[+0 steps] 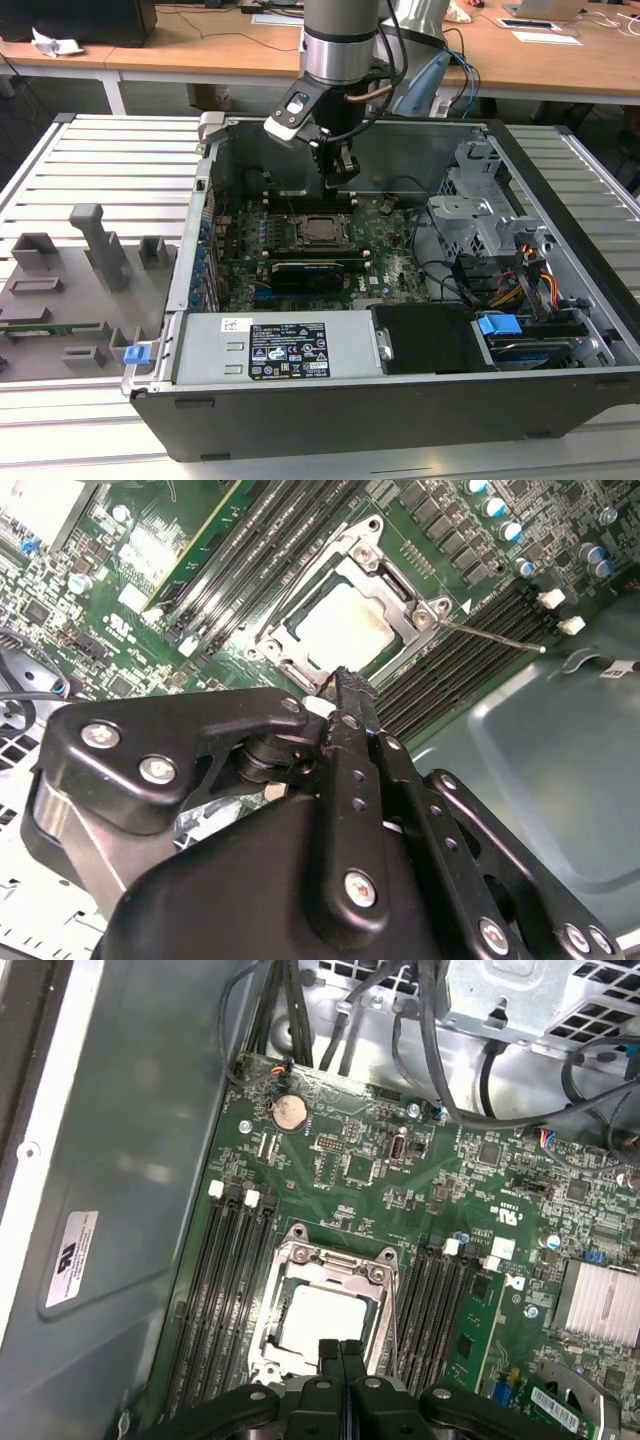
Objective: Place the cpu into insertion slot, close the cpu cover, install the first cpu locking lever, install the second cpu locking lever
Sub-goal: 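Install the first cpu locking lever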
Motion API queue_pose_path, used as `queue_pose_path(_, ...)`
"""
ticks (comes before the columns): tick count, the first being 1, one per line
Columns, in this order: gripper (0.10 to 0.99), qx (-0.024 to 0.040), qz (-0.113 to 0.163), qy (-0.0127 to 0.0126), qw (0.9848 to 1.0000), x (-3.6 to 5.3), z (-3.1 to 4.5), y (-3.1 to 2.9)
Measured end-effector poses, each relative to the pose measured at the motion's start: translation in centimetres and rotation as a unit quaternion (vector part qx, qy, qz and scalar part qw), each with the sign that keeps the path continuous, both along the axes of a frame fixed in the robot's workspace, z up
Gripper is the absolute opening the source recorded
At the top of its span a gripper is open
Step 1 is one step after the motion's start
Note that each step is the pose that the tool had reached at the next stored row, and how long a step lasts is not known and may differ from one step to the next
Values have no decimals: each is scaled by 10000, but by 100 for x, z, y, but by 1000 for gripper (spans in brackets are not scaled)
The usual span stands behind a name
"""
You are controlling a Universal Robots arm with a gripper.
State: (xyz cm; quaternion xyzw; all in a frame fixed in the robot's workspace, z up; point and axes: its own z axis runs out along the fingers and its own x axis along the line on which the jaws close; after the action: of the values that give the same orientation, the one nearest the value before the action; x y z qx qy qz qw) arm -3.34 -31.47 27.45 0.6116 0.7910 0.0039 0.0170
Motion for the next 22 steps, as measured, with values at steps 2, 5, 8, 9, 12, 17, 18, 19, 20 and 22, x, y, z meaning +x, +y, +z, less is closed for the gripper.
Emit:
queue_pose_path(2,106,0,61,0,10000,0,0,0)
queue_pose_path(5,106,0,264,0,9997,1,0,0)
queue_pose_path(8,106,-2,517,0,9987,1,0,0)
queue_pose_path(9,106,-3,539,0,9985,1,0,0)
queue_pose_path(12,106,-11,650,0,9979,1,0,-1)
queue_pose_path(17,106,-15,933,0,9956,1,0,0)
queue_pose_path(18,106,-14,1019,0,9948,1,0,0)
queue_pose_path(19,106,-16,1128,0,9936,1,0,0)
queue_pose_path(20,106,-17,1217,0,9926,1,0,0)
queue_pose_path(22,106,-17,1373,0,9905,1,0,0)
